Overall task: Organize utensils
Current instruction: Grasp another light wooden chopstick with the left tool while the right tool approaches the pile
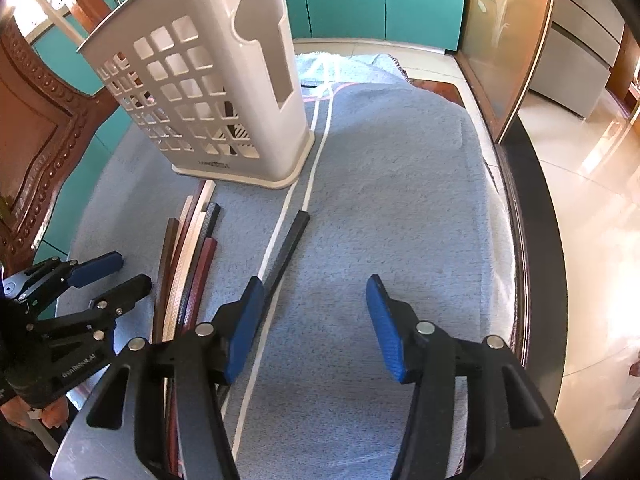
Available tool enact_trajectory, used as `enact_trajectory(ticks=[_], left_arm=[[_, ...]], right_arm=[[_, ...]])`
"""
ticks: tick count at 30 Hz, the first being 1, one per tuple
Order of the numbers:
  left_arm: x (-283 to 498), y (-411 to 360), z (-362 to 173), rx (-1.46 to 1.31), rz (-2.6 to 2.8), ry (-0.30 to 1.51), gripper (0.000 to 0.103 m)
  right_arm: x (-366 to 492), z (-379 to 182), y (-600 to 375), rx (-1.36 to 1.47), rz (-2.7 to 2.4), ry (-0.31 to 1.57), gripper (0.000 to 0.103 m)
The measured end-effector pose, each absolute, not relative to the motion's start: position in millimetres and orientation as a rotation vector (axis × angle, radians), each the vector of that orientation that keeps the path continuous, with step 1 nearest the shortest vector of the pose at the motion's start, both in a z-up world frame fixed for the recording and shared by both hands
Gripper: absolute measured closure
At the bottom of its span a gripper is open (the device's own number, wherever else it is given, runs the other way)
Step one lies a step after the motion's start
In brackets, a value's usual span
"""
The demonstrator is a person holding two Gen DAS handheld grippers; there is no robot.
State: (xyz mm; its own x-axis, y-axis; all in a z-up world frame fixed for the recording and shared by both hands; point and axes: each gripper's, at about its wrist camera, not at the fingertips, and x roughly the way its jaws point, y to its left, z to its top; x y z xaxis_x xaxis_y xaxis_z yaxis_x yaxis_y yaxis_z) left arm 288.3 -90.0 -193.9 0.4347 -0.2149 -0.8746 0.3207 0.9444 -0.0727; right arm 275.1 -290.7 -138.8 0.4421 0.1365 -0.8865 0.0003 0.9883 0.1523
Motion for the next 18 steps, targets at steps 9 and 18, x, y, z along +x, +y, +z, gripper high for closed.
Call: enact_trajectory(ticks=[9, 18], left_arm=[[291, -95, -186, 0.085, -0.367, 1.065, 0.056], [279, -95, -180, 0.055, -0.390, 1.083, 0.057]], right_arm=[[280, -138, -283, 0.127, 0.099, 1.108, 0.050], [275, -142, -274, 0.118, 0.101, 1.111, 0.050]])
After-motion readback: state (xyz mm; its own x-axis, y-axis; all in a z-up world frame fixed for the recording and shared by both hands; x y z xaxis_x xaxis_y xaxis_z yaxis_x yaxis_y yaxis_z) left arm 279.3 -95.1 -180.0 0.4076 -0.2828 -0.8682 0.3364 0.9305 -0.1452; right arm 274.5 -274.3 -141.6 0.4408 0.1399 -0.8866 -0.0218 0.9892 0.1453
